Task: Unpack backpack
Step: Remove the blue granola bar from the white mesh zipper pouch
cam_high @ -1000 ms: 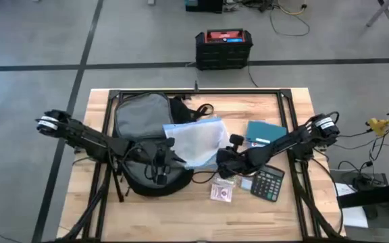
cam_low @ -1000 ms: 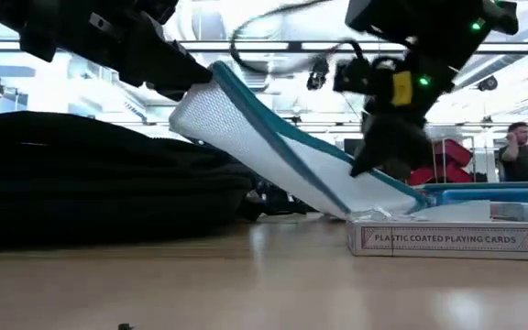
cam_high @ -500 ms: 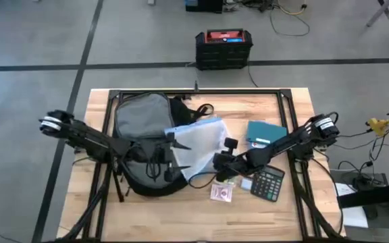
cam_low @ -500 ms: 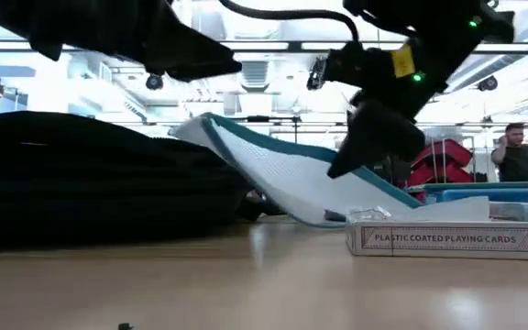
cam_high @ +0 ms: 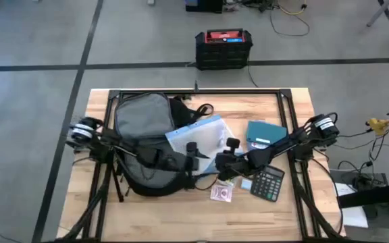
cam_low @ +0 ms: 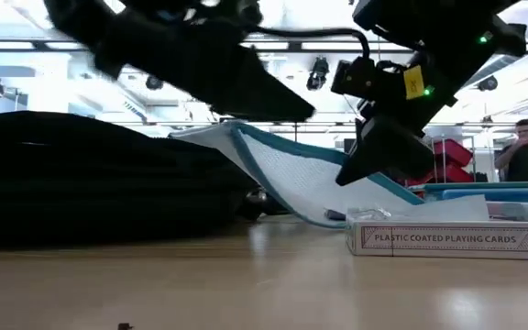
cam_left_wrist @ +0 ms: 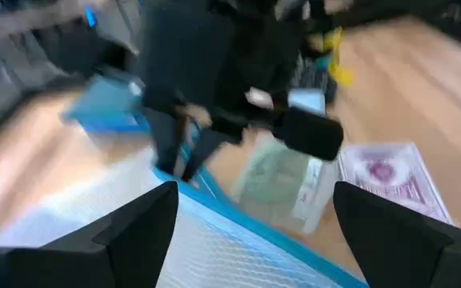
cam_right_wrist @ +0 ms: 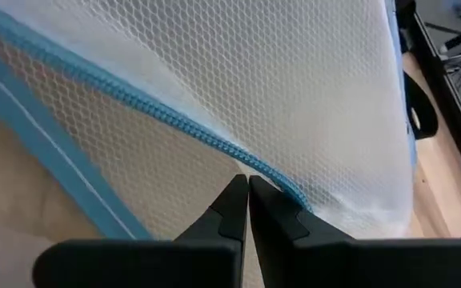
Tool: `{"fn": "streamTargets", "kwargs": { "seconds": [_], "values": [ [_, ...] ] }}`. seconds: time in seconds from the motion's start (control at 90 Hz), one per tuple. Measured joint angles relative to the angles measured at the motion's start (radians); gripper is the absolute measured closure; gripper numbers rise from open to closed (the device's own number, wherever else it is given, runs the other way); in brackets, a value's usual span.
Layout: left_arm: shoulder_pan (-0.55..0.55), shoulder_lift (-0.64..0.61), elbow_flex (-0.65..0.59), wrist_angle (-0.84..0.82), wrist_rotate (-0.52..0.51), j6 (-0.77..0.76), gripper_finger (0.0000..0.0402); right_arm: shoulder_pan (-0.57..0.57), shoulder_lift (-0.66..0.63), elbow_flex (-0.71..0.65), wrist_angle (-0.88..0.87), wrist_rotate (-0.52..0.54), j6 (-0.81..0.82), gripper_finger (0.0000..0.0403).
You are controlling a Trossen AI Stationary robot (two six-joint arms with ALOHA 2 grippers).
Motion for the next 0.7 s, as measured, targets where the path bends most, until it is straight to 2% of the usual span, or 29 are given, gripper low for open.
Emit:
{"fn": "streamTargets", "kwargs": {
  "seconds": [0.122,0.311,0.567,0.7],
  "values": [
    [0.015,0.046,0.174,-0.292,-0.021,-0.107,0.0086,0.012,0.0,0.0,-0.021,0.022,0.022,0.0403],
    [0.011,0.148,0.338,-0.413,-0.038,-0.169,0.0086,0.021,-0.003,0.007,-0.017,0.032,0.05,0.0403],
    [0.024,0.26,0.497,-0.731,-0.319,-0.269,0.0086,0.051,-0.006,0.011,-0.029,0.041,0.058,0.0403],
    [0.036,0.265,0.505,-0.761,-0.361,-0.278,0.0086,0.063,-0.009,0.011,-0.041,0.04,0.074,0.0403]
  ]
}}
